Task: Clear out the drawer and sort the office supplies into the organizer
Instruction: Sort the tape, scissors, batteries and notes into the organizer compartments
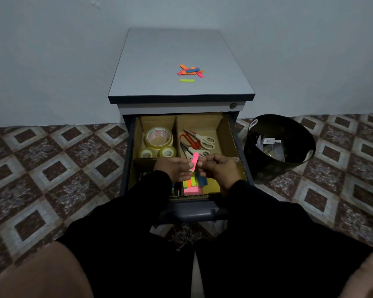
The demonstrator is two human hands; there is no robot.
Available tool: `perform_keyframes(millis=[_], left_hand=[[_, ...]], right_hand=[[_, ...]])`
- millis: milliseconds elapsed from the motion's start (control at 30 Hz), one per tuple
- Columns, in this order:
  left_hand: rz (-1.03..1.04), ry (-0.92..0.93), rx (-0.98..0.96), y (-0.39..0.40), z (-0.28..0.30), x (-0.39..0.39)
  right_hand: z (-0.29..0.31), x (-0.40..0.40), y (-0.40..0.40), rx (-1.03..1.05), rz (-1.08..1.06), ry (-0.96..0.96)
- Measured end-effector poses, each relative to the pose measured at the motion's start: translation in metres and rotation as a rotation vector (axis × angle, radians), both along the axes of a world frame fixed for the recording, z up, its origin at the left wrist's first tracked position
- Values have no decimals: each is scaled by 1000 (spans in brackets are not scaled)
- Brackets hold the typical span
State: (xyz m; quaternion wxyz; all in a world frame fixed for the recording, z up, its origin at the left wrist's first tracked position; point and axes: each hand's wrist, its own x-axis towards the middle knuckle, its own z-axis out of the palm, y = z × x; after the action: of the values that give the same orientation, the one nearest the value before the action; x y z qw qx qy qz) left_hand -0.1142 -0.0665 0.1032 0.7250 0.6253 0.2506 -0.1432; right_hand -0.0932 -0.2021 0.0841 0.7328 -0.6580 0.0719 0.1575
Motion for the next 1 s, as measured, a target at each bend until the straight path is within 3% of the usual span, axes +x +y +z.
perform_keyframes(millis=[167,733,867,1000], left_hand=[[9,22,-84,-5,4,0],[-29,-17,-77,-20,9,1],[2,-19,23,-20,6,5],[50,-92,166,-8,-7,9]], right_hand=[[5,-2,0,91,5,-33],[2,7,-4,0,-91,-19],[-1,13,-7,-65,-106,16],[-14,18,-17,-263,-78,98]])
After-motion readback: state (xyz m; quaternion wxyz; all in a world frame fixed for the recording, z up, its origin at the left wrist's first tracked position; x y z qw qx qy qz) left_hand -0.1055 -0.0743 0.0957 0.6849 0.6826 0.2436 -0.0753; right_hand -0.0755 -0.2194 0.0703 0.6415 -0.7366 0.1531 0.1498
